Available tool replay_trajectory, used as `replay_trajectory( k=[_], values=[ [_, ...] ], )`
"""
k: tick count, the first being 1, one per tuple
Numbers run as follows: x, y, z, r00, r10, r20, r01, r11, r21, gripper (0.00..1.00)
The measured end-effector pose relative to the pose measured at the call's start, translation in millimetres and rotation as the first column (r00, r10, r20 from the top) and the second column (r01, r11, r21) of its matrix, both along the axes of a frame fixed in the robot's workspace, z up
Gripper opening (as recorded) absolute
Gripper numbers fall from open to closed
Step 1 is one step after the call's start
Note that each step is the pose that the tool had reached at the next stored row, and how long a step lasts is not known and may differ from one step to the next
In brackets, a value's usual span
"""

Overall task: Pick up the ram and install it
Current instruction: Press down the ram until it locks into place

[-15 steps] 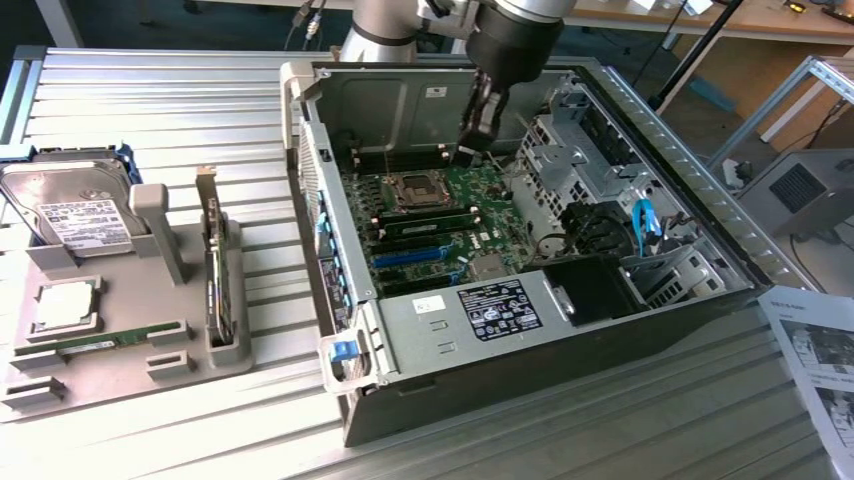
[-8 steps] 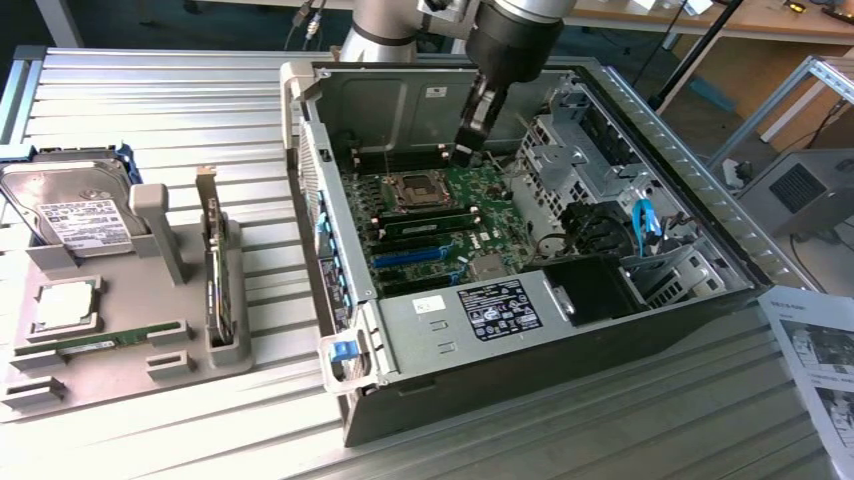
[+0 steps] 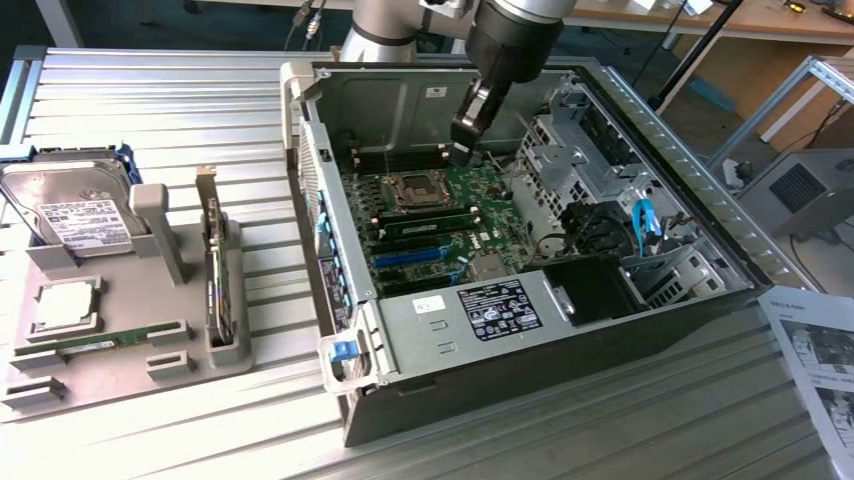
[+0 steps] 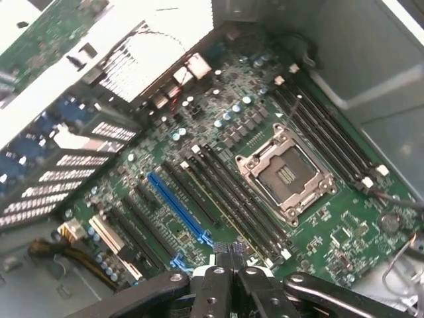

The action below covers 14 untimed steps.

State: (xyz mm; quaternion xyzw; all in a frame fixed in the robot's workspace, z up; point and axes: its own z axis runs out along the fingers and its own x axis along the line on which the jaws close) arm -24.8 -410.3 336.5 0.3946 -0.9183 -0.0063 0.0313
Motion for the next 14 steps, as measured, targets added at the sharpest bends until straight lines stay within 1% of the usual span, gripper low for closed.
replay_trajectory(
  k=[2, 4, 5, 7, 10, 12, 14],
  values=[
    [0.0, 0.0, 0.0, 0.9993, -0.037, 0.0000, 0.037, 0.9993, 0.0000, 0.11],
    [0.0, 0.0, 0.0, 0.9966, -0.083, 0.0000, 0.083, 0.9966, 0.0000, 0.11],
    [0.0, 0.0, -0.1, 0.9931, -0.117, -0.0001, 0.117, 0.9931, 0.0000, 0.11],
    [0.0, 0.0, -0.1, 0.9877, -0.156, 0.0000, 0.156, 0.9877, -0.0001, 0.11],
    [0.0, 0.0, -0.1, 0.9768, -0.214, 0.0000, 0.214, 0.9768, 0.0000, 0.11],
    [0.0, 0.0, -0.2, 0.9686, -0.249, 0.0000, 0.249, 0.9686, 0.0000, 0.11],
    [0.0, 0.0, -0.2, 0.9587, -0.284, 0.0000, 0.284, 0.9587, 0.0000, 0.11]
  ],
)
